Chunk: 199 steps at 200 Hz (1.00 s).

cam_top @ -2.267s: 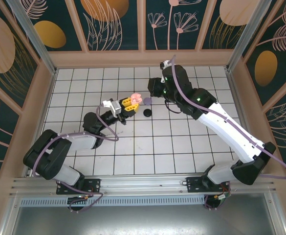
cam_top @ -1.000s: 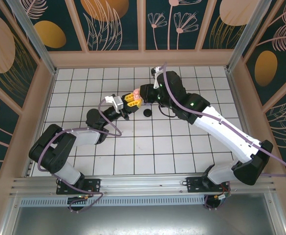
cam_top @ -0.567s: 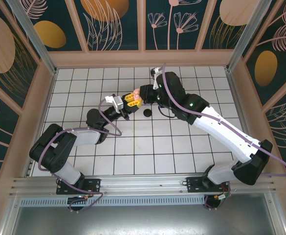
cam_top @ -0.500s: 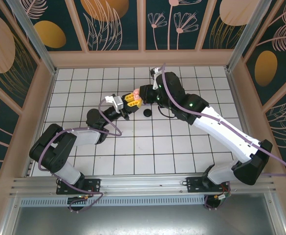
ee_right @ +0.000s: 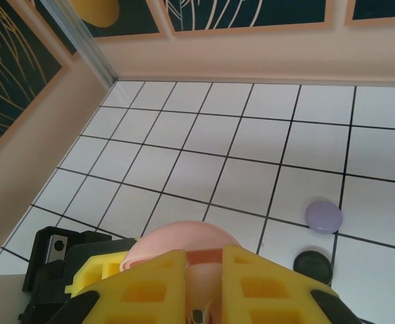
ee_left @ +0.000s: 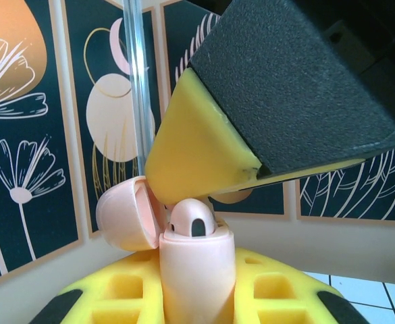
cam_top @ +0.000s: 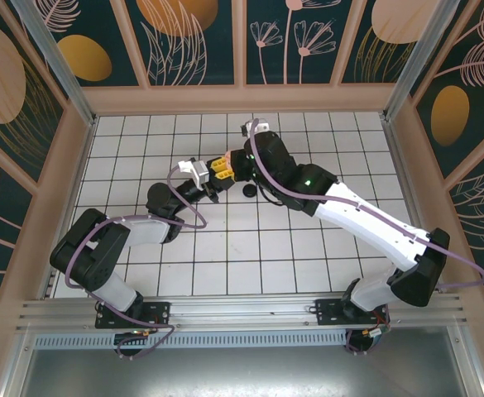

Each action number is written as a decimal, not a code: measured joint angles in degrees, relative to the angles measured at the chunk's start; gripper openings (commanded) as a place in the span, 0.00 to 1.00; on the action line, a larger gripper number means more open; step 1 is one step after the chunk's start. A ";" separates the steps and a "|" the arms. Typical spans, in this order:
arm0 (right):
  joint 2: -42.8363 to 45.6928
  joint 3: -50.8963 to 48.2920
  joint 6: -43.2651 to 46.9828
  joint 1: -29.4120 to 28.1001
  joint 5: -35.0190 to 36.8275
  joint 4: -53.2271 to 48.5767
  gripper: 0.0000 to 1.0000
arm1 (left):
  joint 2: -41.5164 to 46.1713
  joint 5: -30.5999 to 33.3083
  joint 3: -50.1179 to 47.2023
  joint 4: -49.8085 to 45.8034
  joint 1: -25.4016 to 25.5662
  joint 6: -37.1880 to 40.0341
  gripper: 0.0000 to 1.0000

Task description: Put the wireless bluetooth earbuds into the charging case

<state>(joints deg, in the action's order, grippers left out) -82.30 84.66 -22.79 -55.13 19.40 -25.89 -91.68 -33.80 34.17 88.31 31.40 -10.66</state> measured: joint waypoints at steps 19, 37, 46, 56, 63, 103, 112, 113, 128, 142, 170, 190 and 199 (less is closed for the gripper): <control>-0.11 0.00 -0.02 -0.04 0.59 -0.04 0.23 | 0.00 0.00 0.00 -0.22 0.00 -0.13 0.00; -0.09 0.00 -0.68 0.09 0.46 -0.17 0.40 | 0.00 0.02 0.00 -0.20 0.00 -0.13 0.00; 0.07 -0.02 -0.70 0.37 0.13 -0.33 0.46 | 0.00 0.00 0.00 -0.17 0.00 -0.13 0.00; 0.44 -0.02 -1.77 0.79 -0.74 -0.50 0.52 | 0.00 0.00 0.02 -0.07 0.00 -0.13 0.00; 0.76 -0.04 -2.03 1.01 -1.81 -0.50 0.54 | 0.00 0.00 0.02 0.04 0.04 -0.13 0.00; 5.09 -0.07 -3.32 1.57 -6.69 -0.35 0.58 | 0.02 -0.24 0.02 0.98 0.55 -0.11 0.00; 6.40 -0.07 -3.54 1.99 -7.28 -0.31 0.58 | 0.02 -0.24 0.02 1.25 0.55 -0.11 0.00; 6.58 -0.07 -3.61 2.03 -7.34 -0.31 0.58 | 0.02 -0.24 0.02 1.31 0.55 -0.13 0.00; 8.48 -0.07 -4.13 2.86 -7.56 -0.24 0.58 | 0.02 -0.24 0.00 1.55 0.55 -0.13 0.00; 9.62 -0.09 -4.59 4.00 -7.98 -0.24 0.58 | 0.02 -0.24 -0.17 1.62 0.55 -0.13 0.00; 10.10 -1.16 -5.09 7.80 -10.19 -0.42 0.58 | 0.02 -0.70 -1.33 1.62 0.63 -0.15 0.00; 9.33 -1.49 -5.20 10.62 -12.41 -1.62 0.58 | 0.02 -1.68 -2.27 1.46 1.03 -0.17 0.00; 8.68 -1.49 -5.18 11.78 -13.46 -1.77 0.58 | 0.02 -1.92 -2.75 1.46 1.31 -0.17 0.00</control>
<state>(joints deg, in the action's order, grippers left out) -73.63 83.18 -27.97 -43.35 5.93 -27.66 -91.66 -35.73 31.42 89.78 32.71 -10.83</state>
